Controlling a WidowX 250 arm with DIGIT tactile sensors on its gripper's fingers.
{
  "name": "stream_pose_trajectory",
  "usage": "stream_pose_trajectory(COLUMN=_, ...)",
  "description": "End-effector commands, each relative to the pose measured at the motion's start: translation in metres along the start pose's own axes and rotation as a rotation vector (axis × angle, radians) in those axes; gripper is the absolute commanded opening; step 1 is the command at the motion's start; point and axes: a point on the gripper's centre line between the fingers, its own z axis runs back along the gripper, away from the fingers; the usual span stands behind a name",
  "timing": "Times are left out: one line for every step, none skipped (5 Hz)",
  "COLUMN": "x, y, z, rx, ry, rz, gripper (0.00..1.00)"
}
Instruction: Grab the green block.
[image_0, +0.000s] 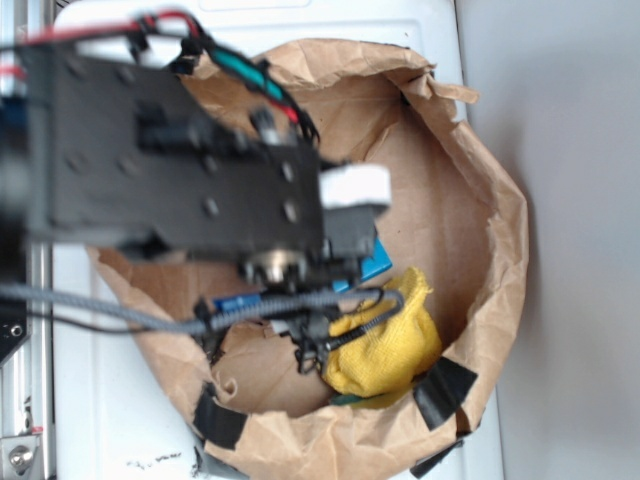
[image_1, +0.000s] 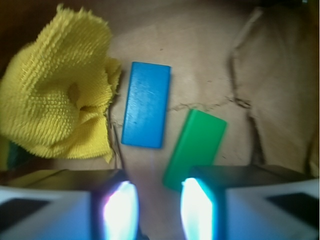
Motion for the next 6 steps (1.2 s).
stream_pose_trajectory(x=0.007, y=0.022, z=0.001, rx=0.009, ry=-0.047, rz=-0.026, gripper=1.00)
stream_pose_trajectory(x=0.008, y=0.022, z=-0.011, rx=0.014, ry=-0.028, rz=-0.027, gripper=1.00)
stream_pose_trajectory(x=0.007, y=0.018, z=-0.022, rx=-0.003, ry=-0.030, rz=-0.030, gripper=1.00)
stream_pose_trajectory(x=0.012, y=0.018, z=-0.039, rx=0.003, ry=-0.032, rz=-0.034, gripper=1.00)
stream_pose_trajectory(x=0.011, y=0.021, z=-0.038, rx=-0.021, ry=-0.057, rz=-0.036, gripper=1.00)
stream_pose_trajectory(x=0.012, y=0.024, z=-0.036, rx=-0.058, ry=-0.047, rz=-0.032, gripper=1.00)
